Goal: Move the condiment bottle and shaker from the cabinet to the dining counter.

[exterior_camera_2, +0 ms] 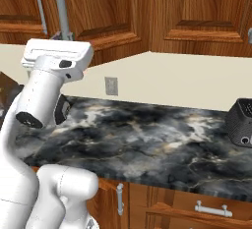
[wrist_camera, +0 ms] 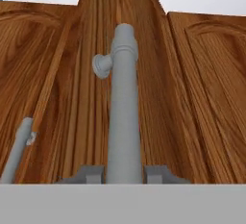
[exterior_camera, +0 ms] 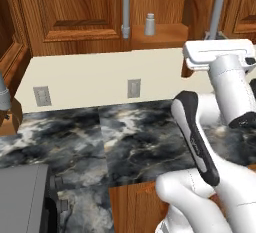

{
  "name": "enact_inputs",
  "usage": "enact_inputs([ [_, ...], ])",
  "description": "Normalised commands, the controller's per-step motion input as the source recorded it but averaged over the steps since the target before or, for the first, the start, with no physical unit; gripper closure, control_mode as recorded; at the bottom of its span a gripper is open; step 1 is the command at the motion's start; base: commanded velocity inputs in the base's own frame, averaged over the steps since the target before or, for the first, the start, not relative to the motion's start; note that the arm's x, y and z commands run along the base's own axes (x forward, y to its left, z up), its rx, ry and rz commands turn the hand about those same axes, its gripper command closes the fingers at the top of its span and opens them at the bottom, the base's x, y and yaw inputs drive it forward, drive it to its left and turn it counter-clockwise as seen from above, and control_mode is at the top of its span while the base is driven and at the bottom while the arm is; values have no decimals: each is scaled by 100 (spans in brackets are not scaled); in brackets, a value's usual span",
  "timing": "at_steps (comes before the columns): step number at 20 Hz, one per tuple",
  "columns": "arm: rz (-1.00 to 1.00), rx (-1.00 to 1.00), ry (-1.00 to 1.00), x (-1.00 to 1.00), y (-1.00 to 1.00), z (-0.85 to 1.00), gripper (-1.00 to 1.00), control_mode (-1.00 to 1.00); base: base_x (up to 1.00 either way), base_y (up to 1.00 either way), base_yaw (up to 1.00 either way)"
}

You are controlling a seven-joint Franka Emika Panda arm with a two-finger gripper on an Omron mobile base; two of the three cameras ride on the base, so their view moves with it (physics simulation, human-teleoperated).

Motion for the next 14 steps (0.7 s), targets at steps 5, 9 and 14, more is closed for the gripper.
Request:
enact_inputs([
  [5, -1, 0, 0, -100, -66, -20, -100, -100, 0, 0, 0],
  [9, -1, 0, 0, -100, -53, -18, -100, -100, 0, 0, 0],
  [14, -5, 0, 0, -100, -15, -10, -100, -100, 0, 0, 0],
])
